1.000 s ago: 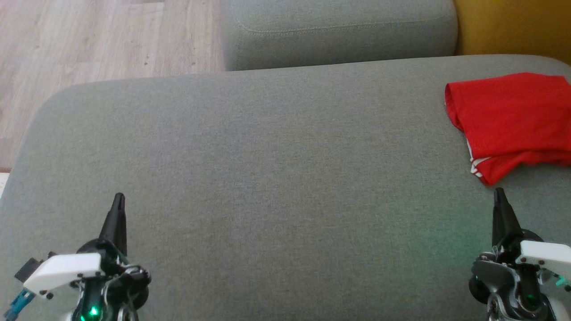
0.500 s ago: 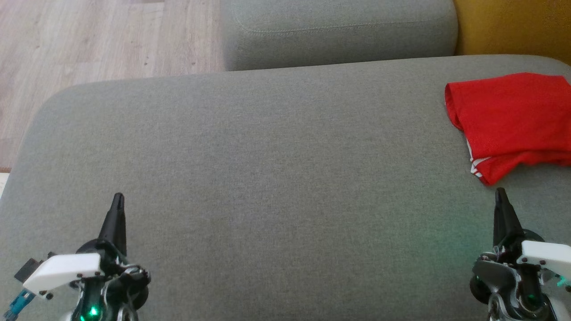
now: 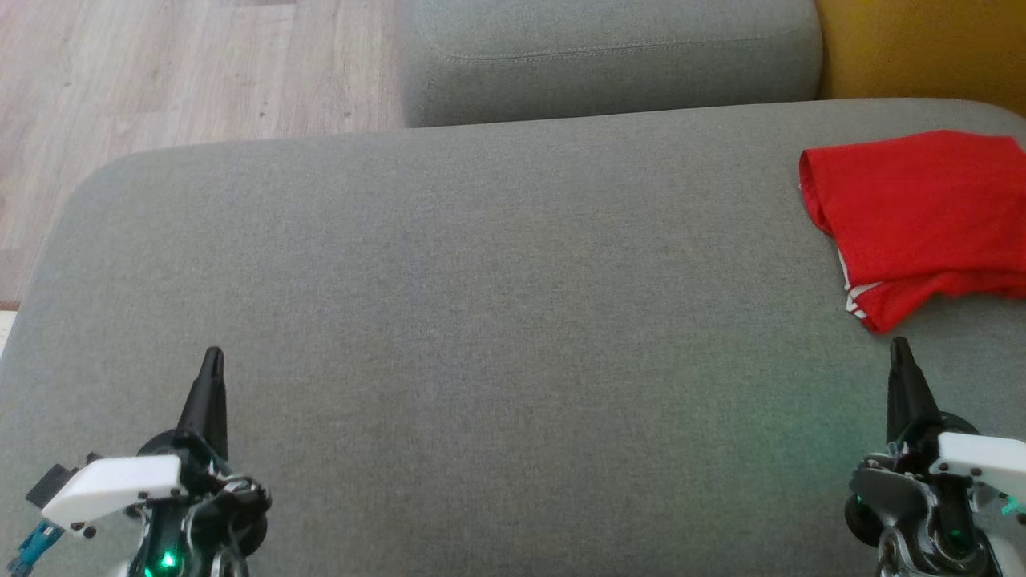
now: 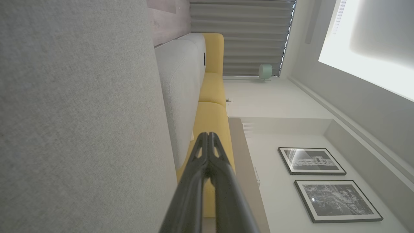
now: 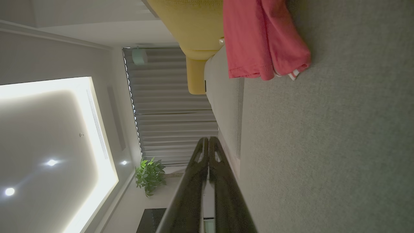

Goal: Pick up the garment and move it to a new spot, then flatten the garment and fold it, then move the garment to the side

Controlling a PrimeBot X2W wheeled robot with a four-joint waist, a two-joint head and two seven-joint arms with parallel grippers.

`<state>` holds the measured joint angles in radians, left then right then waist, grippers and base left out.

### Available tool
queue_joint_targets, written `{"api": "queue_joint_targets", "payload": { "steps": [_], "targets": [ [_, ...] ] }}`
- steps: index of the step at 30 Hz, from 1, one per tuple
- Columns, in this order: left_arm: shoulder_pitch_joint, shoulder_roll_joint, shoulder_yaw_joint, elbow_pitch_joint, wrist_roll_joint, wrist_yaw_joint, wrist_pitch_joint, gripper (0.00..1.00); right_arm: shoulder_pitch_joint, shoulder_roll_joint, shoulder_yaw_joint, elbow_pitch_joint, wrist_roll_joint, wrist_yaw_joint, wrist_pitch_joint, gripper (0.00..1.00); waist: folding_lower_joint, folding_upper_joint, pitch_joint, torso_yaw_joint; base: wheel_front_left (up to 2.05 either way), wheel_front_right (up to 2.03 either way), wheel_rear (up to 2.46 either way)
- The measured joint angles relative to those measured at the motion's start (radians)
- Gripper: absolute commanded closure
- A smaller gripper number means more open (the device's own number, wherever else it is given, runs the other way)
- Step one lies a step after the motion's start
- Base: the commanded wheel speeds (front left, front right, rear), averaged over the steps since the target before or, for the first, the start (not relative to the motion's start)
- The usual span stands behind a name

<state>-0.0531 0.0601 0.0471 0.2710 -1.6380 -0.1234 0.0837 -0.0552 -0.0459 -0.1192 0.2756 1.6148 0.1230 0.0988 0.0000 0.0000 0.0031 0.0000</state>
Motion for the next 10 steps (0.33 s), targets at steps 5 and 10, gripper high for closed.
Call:
{"api": "queue_joint_targets", "payload": {
  "steps": [5,10],
  "targets": [
    [0.0,-0.001,0.001,0.0,0.0,0.0,0.003,1.0,0.0,0.0,-0.002,0.0,0.0,0.0,0.0,1.0,0.0,0.0,0.0,0.0,0.0,0.0,0.0],
    [0.0,-0.001,0.002,0.0,0.0,0.0,0.004,1.0,0.0,0.0,-0.004,0.0,0.0,0.0,0.0,1.0,0.0,0.0,0.0,0.0,0.0,0.0,0.0]
  ]
}}
